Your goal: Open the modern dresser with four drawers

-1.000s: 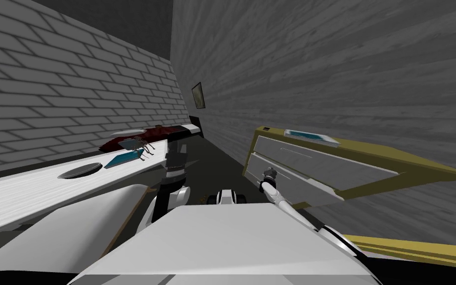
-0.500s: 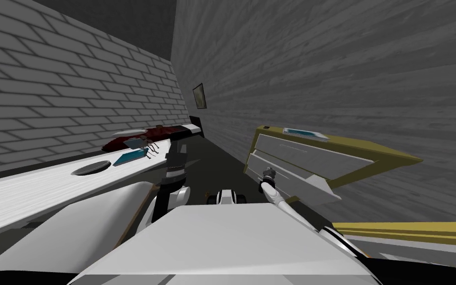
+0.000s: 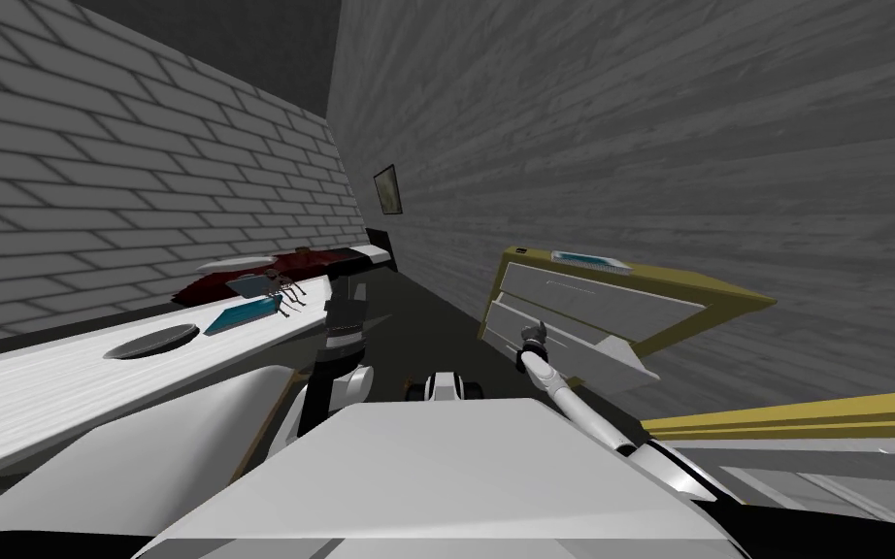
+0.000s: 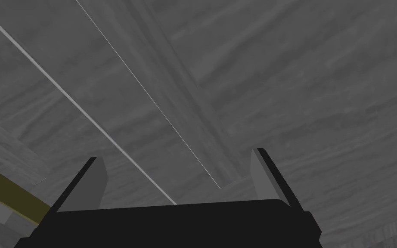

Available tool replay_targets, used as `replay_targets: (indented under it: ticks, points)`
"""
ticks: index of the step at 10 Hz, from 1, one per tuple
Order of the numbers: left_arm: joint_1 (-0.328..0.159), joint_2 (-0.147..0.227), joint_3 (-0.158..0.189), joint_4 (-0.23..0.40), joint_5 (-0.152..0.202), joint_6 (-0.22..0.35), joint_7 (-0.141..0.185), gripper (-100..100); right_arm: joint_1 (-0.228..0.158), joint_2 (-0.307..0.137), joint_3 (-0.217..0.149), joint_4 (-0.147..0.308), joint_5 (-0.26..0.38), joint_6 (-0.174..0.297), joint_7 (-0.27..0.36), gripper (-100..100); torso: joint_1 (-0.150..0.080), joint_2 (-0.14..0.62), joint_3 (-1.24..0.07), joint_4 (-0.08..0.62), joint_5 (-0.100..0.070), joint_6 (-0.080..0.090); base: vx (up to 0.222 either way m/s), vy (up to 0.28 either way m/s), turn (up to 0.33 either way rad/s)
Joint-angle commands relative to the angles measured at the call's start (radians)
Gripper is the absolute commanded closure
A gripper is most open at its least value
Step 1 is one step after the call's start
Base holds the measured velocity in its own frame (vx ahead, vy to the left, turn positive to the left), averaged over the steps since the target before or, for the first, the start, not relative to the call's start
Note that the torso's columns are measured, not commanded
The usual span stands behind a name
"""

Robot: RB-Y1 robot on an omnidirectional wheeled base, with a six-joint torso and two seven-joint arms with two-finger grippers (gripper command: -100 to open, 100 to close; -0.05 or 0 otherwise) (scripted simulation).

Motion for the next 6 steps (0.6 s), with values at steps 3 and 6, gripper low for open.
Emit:
replay_targets:
  ticks: [3, 6]
  points:
    - [0.000, 0.000, 0.000, 0.000, 0.000, 0.000, 0.000, 0, -0.034, -0.059, -0.053, 0.033, 0.001, -0.116, -0.027, -100, -0.001, 0.001, 0.001, 0.001, 0.001, 0.001, 0.003, 0.079, -0.061]
    - [0.000, 0.000, 0.000, 0.000, 0.000, 0.000, 0.000, 0, -0.032, -0.074, -0.067, 0.034, 0.000, -0.155, -0.033, -100, 0.006, 0.006, 0.003, 0.005, 0.007, 0.003, 0.004, 0.095, -0.064]
